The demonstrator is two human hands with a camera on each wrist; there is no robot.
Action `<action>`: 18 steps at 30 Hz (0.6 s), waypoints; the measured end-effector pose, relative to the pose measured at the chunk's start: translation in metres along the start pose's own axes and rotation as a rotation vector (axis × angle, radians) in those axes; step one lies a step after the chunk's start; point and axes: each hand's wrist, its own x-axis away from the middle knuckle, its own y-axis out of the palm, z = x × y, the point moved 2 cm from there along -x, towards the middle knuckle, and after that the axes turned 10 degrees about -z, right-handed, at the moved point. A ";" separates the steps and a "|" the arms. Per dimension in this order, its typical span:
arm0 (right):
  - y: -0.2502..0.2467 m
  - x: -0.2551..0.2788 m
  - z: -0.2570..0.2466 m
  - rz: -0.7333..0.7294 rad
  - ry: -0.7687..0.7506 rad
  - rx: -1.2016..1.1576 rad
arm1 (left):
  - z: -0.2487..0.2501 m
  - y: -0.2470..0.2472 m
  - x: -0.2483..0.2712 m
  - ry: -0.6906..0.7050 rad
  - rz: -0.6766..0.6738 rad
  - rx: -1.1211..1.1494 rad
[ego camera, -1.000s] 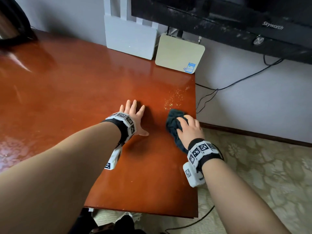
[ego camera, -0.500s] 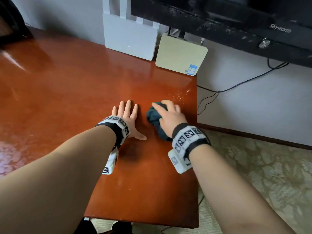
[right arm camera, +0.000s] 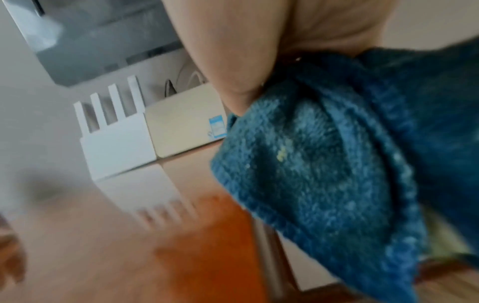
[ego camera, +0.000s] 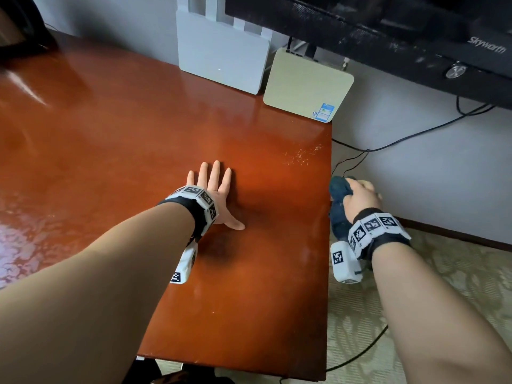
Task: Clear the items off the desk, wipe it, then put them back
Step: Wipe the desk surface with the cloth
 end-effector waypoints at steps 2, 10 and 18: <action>0.000 0.002 -0.020 0.052 -0.166 -0.102 | 0.000 0.000 0.000 -0.004 -0.011 -0.004; 0.035 0.002 -0.110 -0.170 -0.559 0.165 | 0.001 -0.002 0.000 -0.014 -0.021 -0.001; 0.004 -0.024 -0.035 -0.056 -0.142 0.082 | 0.002 -0.003 0.000 -0.029 -0.048 -0.008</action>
